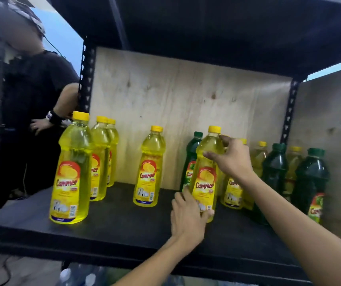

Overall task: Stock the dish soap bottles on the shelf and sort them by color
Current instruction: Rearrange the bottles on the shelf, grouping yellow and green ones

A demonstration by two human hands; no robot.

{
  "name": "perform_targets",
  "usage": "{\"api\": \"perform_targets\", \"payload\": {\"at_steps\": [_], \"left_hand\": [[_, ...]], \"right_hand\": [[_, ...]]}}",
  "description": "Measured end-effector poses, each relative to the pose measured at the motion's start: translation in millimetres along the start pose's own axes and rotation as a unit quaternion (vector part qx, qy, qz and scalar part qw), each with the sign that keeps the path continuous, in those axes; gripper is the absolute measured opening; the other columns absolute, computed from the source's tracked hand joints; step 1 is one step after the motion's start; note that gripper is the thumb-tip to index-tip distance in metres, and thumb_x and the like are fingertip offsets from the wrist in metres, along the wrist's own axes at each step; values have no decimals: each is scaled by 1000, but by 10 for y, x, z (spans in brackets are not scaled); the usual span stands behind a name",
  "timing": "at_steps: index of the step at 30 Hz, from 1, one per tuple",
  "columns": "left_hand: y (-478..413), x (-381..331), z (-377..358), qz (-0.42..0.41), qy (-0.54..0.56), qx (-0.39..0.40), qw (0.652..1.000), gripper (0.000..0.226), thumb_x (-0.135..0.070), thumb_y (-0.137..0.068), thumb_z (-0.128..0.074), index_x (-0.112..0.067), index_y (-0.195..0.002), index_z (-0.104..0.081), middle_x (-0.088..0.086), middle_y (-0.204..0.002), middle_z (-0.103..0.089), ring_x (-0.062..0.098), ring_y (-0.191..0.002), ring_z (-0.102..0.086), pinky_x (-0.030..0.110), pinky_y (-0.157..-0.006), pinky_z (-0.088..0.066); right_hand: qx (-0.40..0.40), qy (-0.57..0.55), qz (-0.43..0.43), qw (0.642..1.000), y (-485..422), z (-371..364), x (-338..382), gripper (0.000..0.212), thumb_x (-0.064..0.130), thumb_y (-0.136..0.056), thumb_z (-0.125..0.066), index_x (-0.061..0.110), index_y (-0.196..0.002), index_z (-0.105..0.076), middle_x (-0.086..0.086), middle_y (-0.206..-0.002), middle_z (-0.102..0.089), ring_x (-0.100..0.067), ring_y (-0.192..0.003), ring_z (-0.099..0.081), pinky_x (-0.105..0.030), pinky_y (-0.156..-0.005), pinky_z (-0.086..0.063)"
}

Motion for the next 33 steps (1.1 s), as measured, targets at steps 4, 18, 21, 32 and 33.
{"api": "perform_targets", "payload": {"at_steps": [4, 18, 21, 32, 33], "left_hand": [[86, 490, 609, 20, -50, -56, 997, 90, -57, -82, -67, -12, -147, -23, 9, -139, -37, 26, -131, -40, 36, -99, -46], [331, 1120, 1181, 87, -127, -82, 985, 98, -69, -82, -55, -14, -152, -14, 8, -133, -42, 25, -124, -47, 34, -94, -45], [376, 1102, 1218, 99, -103, -62, 988, 99, -63, -82, -62, -17, -153, -12, 11, -139, -37, 30, -129, -43, 42, -98, -43], [309, -443, 189, -155, 172, 88, 969, 36, -25, -84, -71, -44, -111, -57, -18, -112, -50, -2, -97, -56, 29, -86, -52], [225, -618, -53, -147, 188, 133, 962, 33, -25, -85, -71, -40, -113, -60, -15, -113, -56, -1, -94, -59, 30, -87, -54]], "right_hand": [[83, -62, 17, 995, 119, -390, 484, 55, 37, -73, -84, 14, -120, -68, -2, -109, -72, -19, -105, -67, -20, -80, -44], [164, -104, 52, 980, 349, -992, 1228, 56, 39, -74, -84, 16, -122, -66, -8, -113, -72, -25, -106, -67, -42, -90, -54], [191, -137, 28, 972, 361, -905, 1116, 72, 39, -72, -86, 18, -135, -59, -5, -125, -67, -20, -113, -63, -40, -96, -53], [-131, 22, -173, 976, 148, 882, -1088, 45, 23, -78, -75, 19, -121, -62, -14, -120, -62, -33, -118, -53, -41, -102, -42], [-157, 55, -191, 967, 103, 1037, -1246, 47, 25, -79, -72, 18, -124, -58, -17, -124, -57, -38, -120, -49, -42, -103, -40]]}}
Point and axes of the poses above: each hand's wrist, its own y-axis away from the middle knuckle, its own z-axis out of the back of the hand, x = y × z, the point moved 6 cm from there along -y, towards the middle knuckle
